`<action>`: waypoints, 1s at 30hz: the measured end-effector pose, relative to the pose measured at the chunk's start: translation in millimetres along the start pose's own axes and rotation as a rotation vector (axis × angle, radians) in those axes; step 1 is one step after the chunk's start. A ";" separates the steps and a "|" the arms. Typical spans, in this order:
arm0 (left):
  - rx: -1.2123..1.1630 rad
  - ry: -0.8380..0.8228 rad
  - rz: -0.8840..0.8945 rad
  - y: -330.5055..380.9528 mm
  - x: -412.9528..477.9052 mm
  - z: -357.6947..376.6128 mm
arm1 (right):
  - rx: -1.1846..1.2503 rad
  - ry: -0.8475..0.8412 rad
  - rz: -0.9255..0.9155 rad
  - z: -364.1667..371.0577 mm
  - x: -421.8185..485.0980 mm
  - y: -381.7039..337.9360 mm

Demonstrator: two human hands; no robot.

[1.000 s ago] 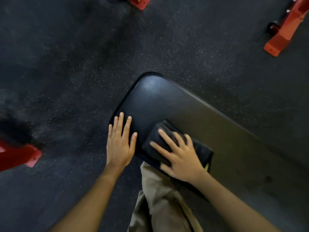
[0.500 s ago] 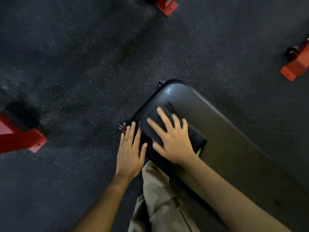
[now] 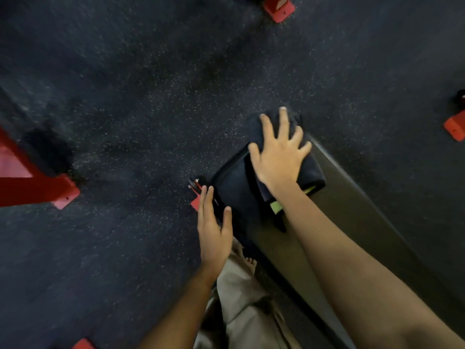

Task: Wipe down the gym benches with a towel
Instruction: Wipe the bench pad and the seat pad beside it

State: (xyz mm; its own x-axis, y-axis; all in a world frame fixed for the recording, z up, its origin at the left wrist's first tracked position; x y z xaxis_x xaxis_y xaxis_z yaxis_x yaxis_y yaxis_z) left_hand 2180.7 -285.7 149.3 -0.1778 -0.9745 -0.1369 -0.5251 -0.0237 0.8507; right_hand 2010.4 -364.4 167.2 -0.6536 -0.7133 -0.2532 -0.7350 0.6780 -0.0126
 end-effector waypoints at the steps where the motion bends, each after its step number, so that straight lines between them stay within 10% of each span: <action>1: -0.086 0.076 -0.092 -0.7 1.9 1.1 | -0.017 -0.021 -0.071 0.8 -6.5 -13.1; 7: -0.841 0.433 -0.742 4.4 20.4 -15.8 | -0.075 -0.126 -0.456 16.6 -76.5 -55.7; 14: -1.131 0.248 -0.943 -7.6 -5.3 -30.3 | -0.094 0.069 -0.679 45.8 -150.5 0.4; 30: -0.818 -0.120 -0.780 116.6 -99.8 28.0 | 0.452 -0.214 0.212 -14.5 -209.3 252.3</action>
State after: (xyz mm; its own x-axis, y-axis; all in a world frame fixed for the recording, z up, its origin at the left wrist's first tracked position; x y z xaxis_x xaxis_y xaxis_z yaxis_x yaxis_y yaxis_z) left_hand 2113.9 -184.9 247.9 -0.1422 -0.6032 -0.7848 0.1656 -0.7962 0.5819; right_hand 1959.1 -46.6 231.0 -0.6931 -0.5320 -0.4863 -0.4090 0.8459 -0.3424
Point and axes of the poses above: each hand's wrist, its own x-axis towards the middle knuckle, its own z-axis out of the palm, y = z × x, the point moved 2 cm from there along x, towards the middle knuckle, and after that the axes turned 12 degrees about z, right-handed, at the moved point
